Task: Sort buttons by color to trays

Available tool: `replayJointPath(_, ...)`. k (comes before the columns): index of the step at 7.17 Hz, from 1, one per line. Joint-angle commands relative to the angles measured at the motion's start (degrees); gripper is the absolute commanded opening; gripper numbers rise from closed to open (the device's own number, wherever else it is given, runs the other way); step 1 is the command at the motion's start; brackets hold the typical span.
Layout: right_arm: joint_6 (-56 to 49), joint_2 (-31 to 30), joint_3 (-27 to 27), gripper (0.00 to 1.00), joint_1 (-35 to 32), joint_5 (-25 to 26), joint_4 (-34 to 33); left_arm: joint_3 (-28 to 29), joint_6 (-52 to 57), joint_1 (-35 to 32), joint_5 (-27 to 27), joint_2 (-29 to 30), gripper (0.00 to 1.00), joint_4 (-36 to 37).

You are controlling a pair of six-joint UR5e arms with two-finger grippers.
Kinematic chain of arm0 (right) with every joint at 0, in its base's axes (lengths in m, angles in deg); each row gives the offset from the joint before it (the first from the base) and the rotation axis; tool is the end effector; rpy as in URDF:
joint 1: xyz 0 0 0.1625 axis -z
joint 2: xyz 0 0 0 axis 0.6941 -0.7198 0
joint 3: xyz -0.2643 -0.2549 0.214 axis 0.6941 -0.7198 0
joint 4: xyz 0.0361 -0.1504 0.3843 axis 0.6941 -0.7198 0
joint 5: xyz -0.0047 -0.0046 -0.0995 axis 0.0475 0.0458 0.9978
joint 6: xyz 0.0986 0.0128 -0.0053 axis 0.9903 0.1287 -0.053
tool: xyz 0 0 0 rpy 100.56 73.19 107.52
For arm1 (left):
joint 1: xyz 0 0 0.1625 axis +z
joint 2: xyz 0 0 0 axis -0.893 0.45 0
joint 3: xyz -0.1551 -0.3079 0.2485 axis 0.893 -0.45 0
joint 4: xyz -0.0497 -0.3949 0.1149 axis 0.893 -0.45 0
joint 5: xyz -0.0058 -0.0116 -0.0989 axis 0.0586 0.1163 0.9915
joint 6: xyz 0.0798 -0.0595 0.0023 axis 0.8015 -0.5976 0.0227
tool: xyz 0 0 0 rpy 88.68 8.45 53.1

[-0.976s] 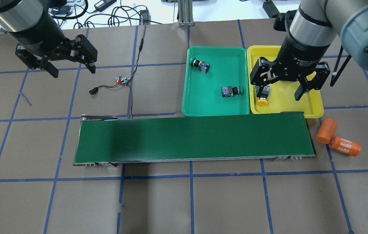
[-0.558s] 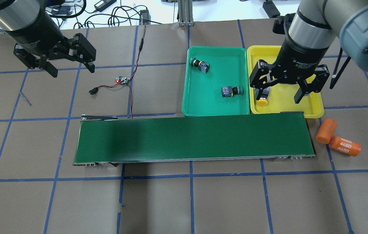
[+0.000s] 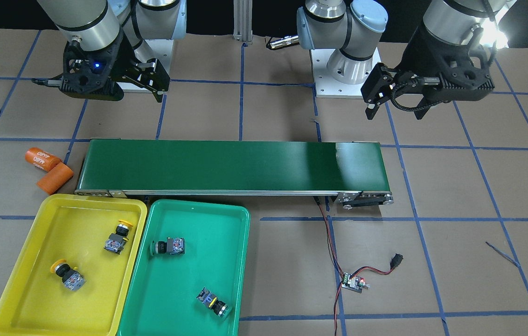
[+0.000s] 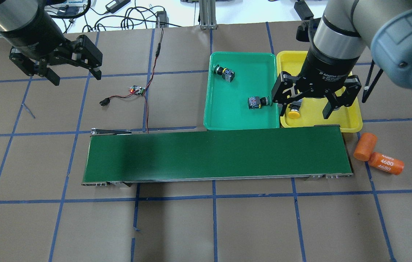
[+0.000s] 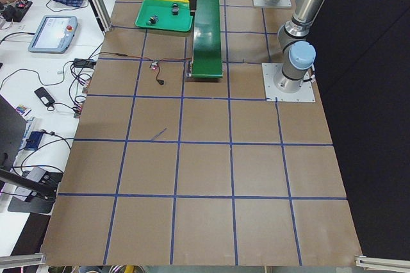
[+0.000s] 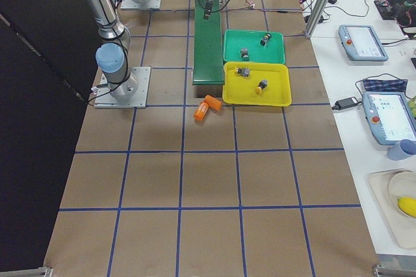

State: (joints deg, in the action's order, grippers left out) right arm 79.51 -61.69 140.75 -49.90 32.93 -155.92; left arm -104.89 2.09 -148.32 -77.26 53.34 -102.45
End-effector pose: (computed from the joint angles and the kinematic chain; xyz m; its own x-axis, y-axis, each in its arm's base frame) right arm 0.1703 -0.4497 0.4689 -0.9956 0.0857 -0.0372 0.0782 0.9824 0.1697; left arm -0.0957 -0.4973 0.5236 -0.9967 -0.0669 0.0464 -0.0685 0.9971 -0.0328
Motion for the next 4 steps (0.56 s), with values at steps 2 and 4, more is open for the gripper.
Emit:
replayJointPath(2,-0.04,0.43,0.11,1.0,-0.36,-0.04,-0.15,0.28,-0.03,0.33,-0.22,-0.08,1.0,-0.08)
replayJointPath(4,-0.04,0.35,0.11,1.0,-0.36,-0.21,-0.15,-0.51,0.06,0.25,-1.1,-0.52,1.0,-0.26)
